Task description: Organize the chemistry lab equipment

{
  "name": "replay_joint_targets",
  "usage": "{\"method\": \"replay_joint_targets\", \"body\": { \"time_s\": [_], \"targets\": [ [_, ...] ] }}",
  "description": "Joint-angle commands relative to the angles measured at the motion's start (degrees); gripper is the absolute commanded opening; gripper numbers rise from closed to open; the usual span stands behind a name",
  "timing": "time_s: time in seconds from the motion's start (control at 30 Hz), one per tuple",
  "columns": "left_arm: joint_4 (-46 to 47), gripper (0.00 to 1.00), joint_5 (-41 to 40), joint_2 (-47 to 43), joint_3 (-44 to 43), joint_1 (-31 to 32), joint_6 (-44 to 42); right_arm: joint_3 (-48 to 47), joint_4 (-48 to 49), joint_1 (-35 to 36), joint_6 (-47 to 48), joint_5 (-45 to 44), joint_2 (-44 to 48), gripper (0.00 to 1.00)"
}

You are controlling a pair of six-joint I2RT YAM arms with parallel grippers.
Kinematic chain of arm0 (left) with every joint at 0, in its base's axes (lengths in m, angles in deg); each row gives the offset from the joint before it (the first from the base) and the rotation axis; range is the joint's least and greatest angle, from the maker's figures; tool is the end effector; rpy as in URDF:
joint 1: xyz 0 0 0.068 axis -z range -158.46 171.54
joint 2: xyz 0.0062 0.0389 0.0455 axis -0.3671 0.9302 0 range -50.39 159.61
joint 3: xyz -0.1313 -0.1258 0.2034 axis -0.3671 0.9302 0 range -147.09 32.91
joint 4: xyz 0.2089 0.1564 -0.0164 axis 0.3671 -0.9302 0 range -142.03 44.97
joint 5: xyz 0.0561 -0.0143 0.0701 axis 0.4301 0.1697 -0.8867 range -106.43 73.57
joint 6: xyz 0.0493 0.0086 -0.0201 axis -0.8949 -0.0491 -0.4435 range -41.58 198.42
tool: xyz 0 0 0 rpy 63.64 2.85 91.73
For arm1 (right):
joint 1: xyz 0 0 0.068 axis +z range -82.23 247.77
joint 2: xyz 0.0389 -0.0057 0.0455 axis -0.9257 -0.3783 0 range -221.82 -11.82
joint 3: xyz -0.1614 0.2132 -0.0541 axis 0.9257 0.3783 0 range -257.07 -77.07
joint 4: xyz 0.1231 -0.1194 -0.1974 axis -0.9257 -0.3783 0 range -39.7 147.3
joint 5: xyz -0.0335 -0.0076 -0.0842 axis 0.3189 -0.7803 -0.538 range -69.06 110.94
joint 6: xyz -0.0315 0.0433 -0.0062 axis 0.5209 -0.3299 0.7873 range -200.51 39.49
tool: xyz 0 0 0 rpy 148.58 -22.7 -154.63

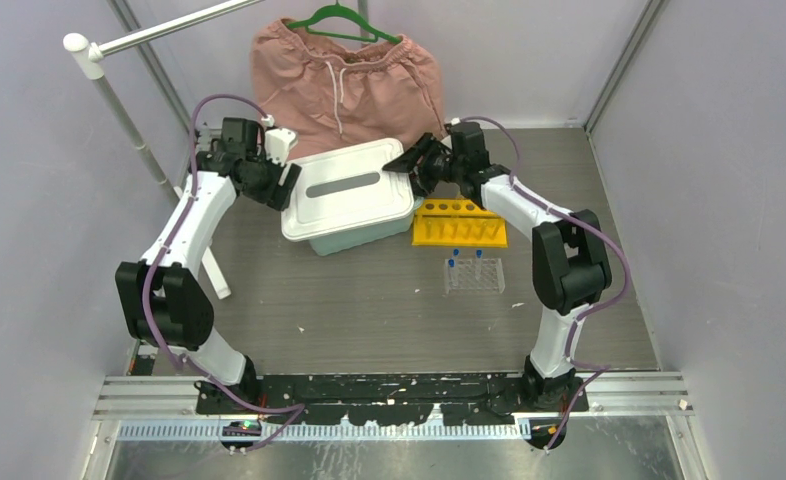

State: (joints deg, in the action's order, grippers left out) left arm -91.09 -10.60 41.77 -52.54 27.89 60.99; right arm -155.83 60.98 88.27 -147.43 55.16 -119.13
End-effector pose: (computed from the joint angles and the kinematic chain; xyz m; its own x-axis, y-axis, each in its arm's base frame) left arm 0.3440 -0.0420 0.3211 -0.7037 0.3784 -0.6013 0.4005 0.9104 0.1041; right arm 0.4017 0.1715 0.2577 -0.8605 0.4905 -0.1380 0.0616 0.3689 0.9274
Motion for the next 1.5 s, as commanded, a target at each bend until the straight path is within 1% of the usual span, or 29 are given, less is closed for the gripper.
{"method": "replay_joint_targets", "body": {
  "time_s": [0.0,0.1,0.23,0.47,0.57,0.67,0.77,0.9,0.97,1.17,1.23,1.33,1.47],
  "targets": [
    [1.58,0.75,1.30,-1.13,0.15,-0.42,0.63,-5.98,-10.81,-0.27,9.48,-3.23,1.89,0.61],
    [0.84,0.75,2.74,-2.06,-0.51,-0.52,1.23,-7.99,-15.68,-0.26,12.87,-5.63,2.29,0.70],
    [-1.34,0.76,4.28,-2.90,-3.00,-0.93,2.24,-12.21,-24.15,-0.17,18.53,-10.47,2.11,0.73],
    [-2.93,0.80,6.01,-5.84,-5.95,-2.21,3.89,-21.81,-38.36,2.43,30.73,-22.31,0.76,0.73],
    [-3.82,0.81,6.82,-6.39,-7.15,-3.21,4.59,-23.97,-42.34,3.84,34.12,-27.85,0.21,0.68],
    [-4.83,0.81,7.21,-6.77,-7.35,-4.06,4.84,-25.48,-44.57,5.41,37.28,-31.60,-0.32,0.65],
    [-5.71,0.79,7.73,-7.40,-5.33,-4.85,3.80,-28.48,-47.61,6.80,40.47,-33.76,-1.91,0.65],
    [-6.89,0.76,7.97,-8.93,-1.58,-6.08,0.93,-31.50,-50.04,7.40,43.53,-34.04,-4.29,0.67],
    [-6.58,0.75,7.35,-9.86,0.71,-8.40,-0.50,-32.40,-50.81,7.45,44.58,-34.04,-5.29,0.67],
    [-4.90,0.71,4.72,-12.02,7.17,-9.87,-3.40,-34.39,-51.33,7.35,45.19,-34.04,-7.31,0.60],
    [-4.21,0.70,4.57,-12.84,9.54,-9.87,-4.05,-34.89,-51.20,7.32,45.33,-36.19,-7.62,0.59],
    [-3.32,0.70,6.08,-13.95,13.01,-9.87,-4.30,-36.36,-51.27,7.24,45.94,-36.48,-8.58,0.58],
    [-3.20,0.69,9.18,-14.37,15.56,-9.59,-3.22,-39.09,-51.73,6.96,46.50,-36.01,-10.49,0.57]
  ]
}}
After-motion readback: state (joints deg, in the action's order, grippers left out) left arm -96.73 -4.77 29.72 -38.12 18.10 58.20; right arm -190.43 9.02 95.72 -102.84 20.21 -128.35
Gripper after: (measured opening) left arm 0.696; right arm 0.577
